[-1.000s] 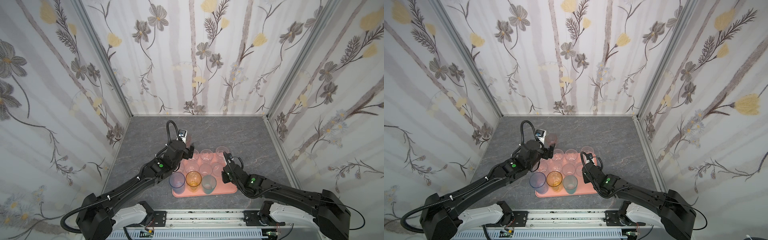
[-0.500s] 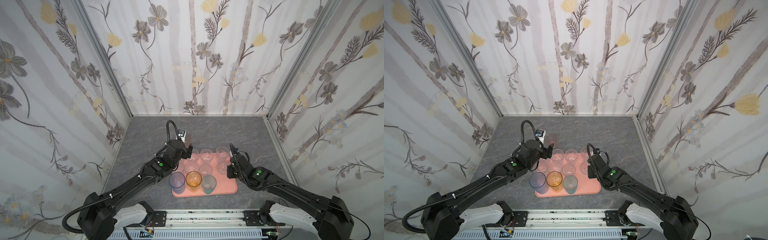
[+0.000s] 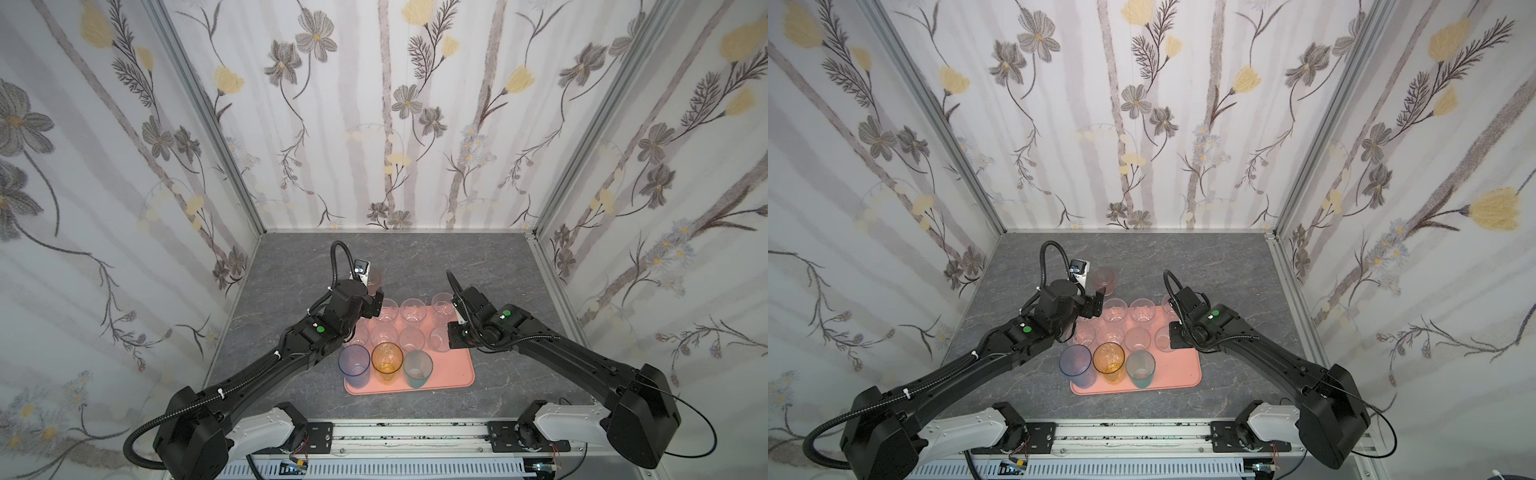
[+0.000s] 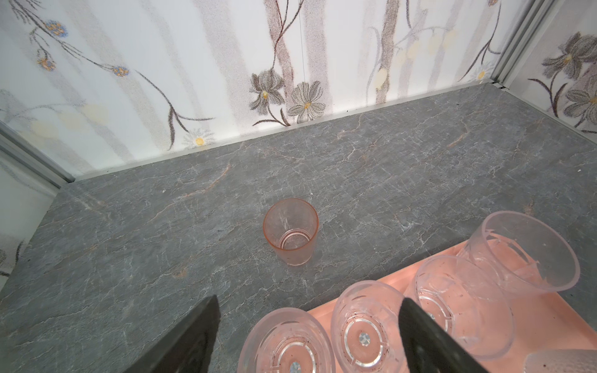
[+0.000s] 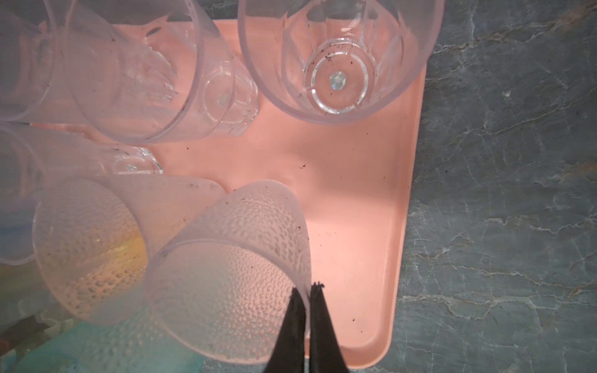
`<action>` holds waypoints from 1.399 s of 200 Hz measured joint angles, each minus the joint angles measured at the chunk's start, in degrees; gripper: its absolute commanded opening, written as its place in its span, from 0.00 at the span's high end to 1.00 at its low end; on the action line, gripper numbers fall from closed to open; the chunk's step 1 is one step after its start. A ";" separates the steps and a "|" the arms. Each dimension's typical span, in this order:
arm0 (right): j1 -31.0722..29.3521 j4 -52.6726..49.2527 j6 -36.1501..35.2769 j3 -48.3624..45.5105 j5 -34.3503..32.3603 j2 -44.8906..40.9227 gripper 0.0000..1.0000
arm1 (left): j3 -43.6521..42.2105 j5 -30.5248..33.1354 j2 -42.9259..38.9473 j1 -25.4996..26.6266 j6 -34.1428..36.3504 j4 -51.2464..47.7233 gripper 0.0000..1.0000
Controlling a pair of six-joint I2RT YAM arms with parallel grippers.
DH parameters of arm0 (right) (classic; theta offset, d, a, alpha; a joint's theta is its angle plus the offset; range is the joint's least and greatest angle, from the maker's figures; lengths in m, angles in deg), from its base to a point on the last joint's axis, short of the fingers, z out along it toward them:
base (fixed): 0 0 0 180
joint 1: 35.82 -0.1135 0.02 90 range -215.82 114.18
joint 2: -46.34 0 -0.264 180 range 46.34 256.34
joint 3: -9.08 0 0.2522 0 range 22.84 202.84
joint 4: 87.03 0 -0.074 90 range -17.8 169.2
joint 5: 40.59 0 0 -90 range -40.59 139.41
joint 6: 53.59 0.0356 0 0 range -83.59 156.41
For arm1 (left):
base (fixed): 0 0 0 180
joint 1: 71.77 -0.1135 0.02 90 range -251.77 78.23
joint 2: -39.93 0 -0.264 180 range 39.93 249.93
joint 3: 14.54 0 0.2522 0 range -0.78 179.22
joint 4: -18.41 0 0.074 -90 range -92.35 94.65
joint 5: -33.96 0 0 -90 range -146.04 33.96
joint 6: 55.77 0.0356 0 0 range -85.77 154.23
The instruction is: Place the glasses into the tray
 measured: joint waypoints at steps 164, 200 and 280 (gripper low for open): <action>4.20 -4.70 -4.13 6.75 -2.97 10.95 0.71 | -1.16 0.46 -1.36 -0.98 -0.35 0.02 0.08; 4.20 -6.16 -4.11 11.10 -3.02 8.83 0.65 | -0.94 0.96 -0.26 -2.38 -1.07 0.00 0.05; 2.86 2.43 -1.20 29.81 -0.85 17.68 0.59 | 8.11 -14.23 11.47 -21.88 -12.72 -1.16 0.22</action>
